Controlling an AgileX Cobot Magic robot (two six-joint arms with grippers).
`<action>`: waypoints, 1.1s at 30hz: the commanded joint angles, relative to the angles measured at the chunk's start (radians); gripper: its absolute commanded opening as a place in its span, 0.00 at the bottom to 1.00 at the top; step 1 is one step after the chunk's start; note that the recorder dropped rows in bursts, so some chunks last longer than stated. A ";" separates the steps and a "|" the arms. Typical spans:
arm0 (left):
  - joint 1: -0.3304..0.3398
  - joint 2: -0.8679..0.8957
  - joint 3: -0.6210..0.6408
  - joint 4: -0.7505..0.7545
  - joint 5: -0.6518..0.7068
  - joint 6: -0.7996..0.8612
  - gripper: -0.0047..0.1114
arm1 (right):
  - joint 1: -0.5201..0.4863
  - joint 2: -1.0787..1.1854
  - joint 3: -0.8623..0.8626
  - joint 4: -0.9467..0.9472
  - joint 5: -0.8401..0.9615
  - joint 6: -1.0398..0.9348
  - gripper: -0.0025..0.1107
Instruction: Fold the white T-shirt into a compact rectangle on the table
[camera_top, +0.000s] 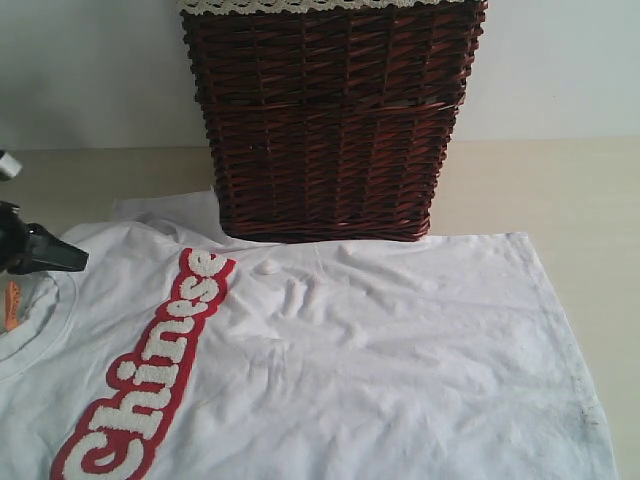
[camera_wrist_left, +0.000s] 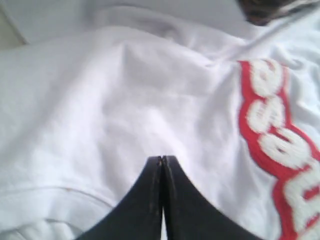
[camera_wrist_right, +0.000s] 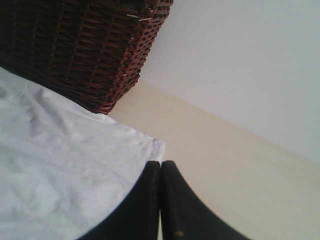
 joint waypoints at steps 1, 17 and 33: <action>0.043 -0.040 0.080 0.023 0.233 0.164 0.04 | 0.002 -0.006 0.005 0.005 -0.006 0.002 0.02; 0.034 -0.175 0.281 -0.247 0.174 0.337 0.04 | 0.002 -0.006 0.005 0.005 -0.006 0.002 0.02; -0.013 -0.809 0.324 -0.592 -0.798 0.040 0.04 | 0.002 -0.006 0.005 0.005 -0.006 0.002 0.02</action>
